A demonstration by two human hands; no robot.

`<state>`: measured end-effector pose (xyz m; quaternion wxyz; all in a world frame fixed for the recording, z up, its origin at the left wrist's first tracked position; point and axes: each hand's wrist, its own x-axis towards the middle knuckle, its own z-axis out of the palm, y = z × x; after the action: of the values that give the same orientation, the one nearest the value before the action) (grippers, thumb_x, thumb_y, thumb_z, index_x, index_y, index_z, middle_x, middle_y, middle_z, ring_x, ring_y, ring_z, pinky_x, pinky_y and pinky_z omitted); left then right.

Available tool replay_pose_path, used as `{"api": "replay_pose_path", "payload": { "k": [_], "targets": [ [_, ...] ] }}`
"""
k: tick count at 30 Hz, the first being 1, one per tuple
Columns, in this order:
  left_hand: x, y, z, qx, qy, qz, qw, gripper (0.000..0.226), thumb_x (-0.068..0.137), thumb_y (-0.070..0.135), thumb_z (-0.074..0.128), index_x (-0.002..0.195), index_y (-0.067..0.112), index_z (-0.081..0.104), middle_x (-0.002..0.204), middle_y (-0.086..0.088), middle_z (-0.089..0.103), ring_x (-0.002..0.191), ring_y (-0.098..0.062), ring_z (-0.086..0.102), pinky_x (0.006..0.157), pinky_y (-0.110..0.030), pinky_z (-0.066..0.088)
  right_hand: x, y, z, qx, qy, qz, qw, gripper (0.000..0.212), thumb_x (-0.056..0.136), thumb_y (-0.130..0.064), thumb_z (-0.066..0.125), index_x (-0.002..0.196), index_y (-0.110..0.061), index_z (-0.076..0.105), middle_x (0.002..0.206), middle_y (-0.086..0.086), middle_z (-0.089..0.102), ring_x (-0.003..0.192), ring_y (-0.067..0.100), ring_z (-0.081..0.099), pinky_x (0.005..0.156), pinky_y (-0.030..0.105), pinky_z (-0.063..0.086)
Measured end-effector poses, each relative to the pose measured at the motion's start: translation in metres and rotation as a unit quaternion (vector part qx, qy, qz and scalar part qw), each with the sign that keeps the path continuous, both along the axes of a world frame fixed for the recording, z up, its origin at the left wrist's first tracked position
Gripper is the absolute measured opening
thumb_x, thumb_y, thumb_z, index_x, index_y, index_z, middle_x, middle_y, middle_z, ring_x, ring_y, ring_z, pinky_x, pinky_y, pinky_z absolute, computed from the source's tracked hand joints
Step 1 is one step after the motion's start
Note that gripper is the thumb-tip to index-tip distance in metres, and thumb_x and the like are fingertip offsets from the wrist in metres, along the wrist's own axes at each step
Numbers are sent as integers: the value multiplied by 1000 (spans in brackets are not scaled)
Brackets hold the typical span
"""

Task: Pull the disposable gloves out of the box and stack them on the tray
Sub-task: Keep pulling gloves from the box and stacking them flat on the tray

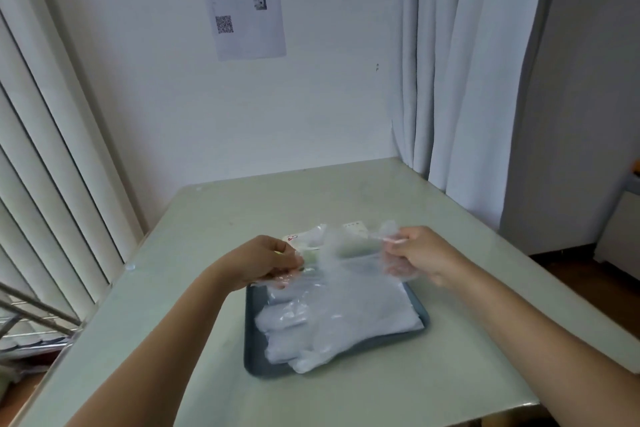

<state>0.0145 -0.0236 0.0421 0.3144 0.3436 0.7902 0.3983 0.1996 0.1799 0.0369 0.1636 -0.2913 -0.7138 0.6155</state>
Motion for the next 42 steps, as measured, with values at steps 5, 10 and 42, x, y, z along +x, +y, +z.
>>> {"api": "replay_pose_path", "payload": {
  "k": [5,10,42],
  "targets": [
    [-2,15,-30,-95,69,-5,993,14,88,15,67,75,11,66,67,0,69,59,-13,60,67,-26,52,-2,3,-46,109,-112,-7,988,20,89,-6,58,69,-7,52,65,21,63,44,17,59,46,25,47],
    [-5,18,-37,-134,98,3,986,13,85,10,66,72,9,66,66,-3,68,54,-14,62,56,-21,54,-4,-1,-58,223,-192,6,956,28,83,-17,62,59,-11,48,57,2,53,52,17,49,52,25,36],
    [84,28,-74,-210,313,-198,905,64,104,44,20,154,14,-8,161,-4,-13,148,-17,-12,118,-32,-7,-23,10,-35,358,-330,145,861,20,89,-18,53,70,-16,46,85,8,61,68,18,51,51,22,33]
  ]
}}
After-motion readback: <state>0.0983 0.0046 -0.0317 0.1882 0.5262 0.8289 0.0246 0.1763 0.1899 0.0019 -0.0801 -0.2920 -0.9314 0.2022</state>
